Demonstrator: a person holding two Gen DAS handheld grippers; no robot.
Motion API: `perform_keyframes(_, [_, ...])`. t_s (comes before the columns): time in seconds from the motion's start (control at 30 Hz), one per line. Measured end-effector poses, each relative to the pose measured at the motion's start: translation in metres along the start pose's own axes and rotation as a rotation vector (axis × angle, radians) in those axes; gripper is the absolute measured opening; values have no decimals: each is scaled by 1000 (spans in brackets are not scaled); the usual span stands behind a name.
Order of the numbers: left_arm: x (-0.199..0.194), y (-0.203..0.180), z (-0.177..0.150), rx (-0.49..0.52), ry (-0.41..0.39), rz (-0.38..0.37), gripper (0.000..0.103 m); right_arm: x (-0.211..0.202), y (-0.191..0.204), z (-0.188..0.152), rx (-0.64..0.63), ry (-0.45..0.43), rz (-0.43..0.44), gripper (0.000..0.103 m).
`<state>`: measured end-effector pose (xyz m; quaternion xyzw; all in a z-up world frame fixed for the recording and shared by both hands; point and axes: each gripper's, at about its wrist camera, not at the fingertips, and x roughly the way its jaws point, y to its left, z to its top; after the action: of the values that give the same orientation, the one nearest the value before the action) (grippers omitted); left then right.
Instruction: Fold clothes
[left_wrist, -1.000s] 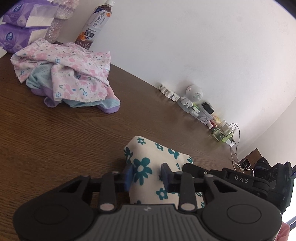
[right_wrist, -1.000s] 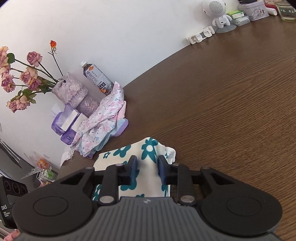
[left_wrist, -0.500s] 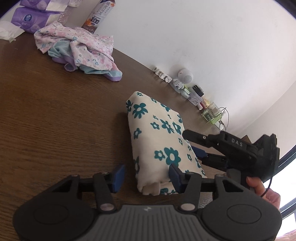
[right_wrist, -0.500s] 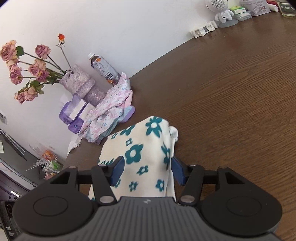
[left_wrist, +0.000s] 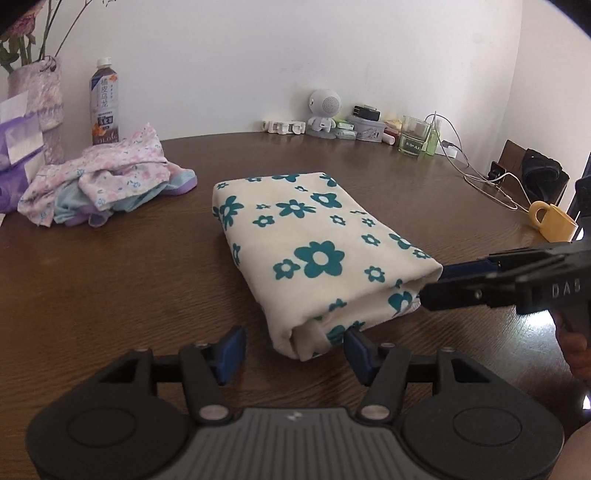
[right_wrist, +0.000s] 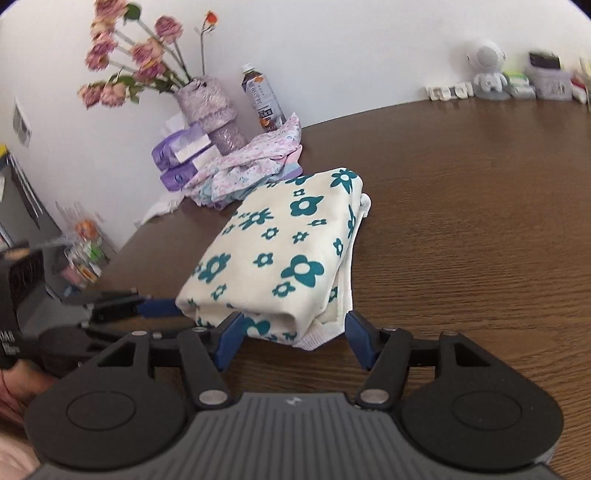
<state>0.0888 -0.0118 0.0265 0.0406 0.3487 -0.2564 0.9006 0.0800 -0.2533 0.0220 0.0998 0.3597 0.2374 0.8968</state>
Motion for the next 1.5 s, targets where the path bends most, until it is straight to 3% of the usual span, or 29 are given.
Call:
perform_keyframes(0.1, [-1,0,1,17,-38,-2,50,5,14,-5,-104,-13,-73,59])
perform_keyframes(0.17, [-2,0,1,29,-59,-10,34,9,19,-7,-141,-20,-90,45])
perform_keyframes(0.4, [-3,-1,-2,28,-83,-22,23,10,26,-13,-195,-47,-106,17])
perform_keyframes(0.47, [-3,1,-2,13,-85,-26,24,11,27,-14,-206,-46,-117,17])
perform_keyframes(0.53, [-4,5,-2,-25,-81,-27,35,11,30,-15,-217,-46,-125,17])
perform_keyframes(0.67, [-10,10,-6,-47,-89,-40,36,6,30,-14,-207,-57,-133,20])
perform_keyframes(0.77, [-8,11,-5,-43,-89,-44,22,6,29,-13,-200,-54,-124,15])
perform_keyframes(0.9, [-7,16,-1,-33,-82,-19,19,8,34,-12,-201,-44,-84,15])
perform_keyframes(0.97, [-7,28,1,-59,-78,-2,19,5,36,-11,-195,-41,-41,20])
perform_keyframes(1.1, [-3,60,11,-119,-86,94,19,0,40,-6,-183,-38,41,32])
perform_keyframes(1.23, [2,102,19,-284,-91,228,21,-1,32,5,-154,-65,28,43])
perform_keyframes(1.3, [-7,115,14,-365,-102,216,34,-1,22,12,-122,-86,11,45])
perform_keyframes(1.37, [-23,115,7,-412,-127,152,45,-1,9,22,-86,-109,-3,48])
perform_keyframes(1.5, [-45,90,-1,-411,-147,-83,59,15,-20,48,-10,-127,-4,48])
